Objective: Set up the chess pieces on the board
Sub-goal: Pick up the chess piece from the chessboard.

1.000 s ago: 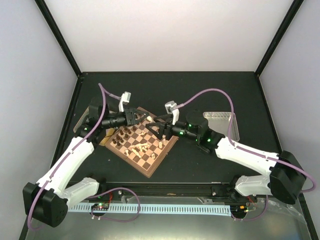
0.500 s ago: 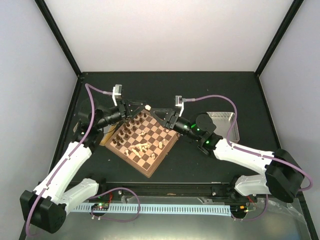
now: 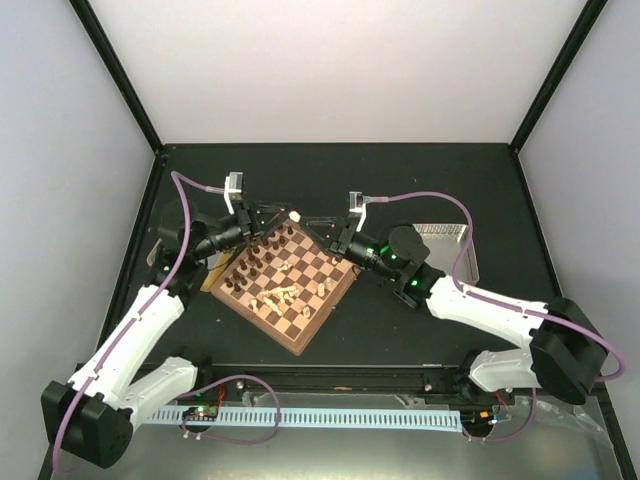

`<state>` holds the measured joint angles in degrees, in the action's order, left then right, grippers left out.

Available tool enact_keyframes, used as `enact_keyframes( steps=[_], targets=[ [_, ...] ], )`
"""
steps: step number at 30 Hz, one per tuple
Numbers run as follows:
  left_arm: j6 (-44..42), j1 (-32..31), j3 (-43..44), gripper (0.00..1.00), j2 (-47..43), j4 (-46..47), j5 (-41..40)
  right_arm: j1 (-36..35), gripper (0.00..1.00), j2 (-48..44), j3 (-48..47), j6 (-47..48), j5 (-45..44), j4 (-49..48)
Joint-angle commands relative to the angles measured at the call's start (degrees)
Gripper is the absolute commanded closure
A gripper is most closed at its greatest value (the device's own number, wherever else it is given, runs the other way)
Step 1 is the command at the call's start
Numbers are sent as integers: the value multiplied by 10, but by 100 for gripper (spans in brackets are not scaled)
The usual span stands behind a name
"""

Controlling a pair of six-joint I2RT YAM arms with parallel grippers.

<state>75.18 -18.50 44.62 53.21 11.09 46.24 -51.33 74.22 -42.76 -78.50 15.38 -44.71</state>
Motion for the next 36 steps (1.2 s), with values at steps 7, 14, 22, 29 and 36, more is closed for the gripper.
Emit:
enact_keyframes(
  steps=[7, 14, 22, 29, 36],
  targets=[
    [-202, -1, 4, 98, -51, -168, -83, 34, 99, -66, -46, 158, -6, 361],
    [-436, 0, 28, 98, -100, -348, -213, 50, 99, -67, -131, 337, -114, 720],
    [-553, -1, 19, 98, -149, -409, -261, 54, 99, 41, -259, 426, -200, 930],
    [-581, -1, -8, 99, -185, -409, -256, 55, 99, 136, -347, 460, -193, 1010],
    [-585, -1, -40, 98, -192, -403, -255, 54, 99, 226, -424, 492, -178, 1051]
  ],
)
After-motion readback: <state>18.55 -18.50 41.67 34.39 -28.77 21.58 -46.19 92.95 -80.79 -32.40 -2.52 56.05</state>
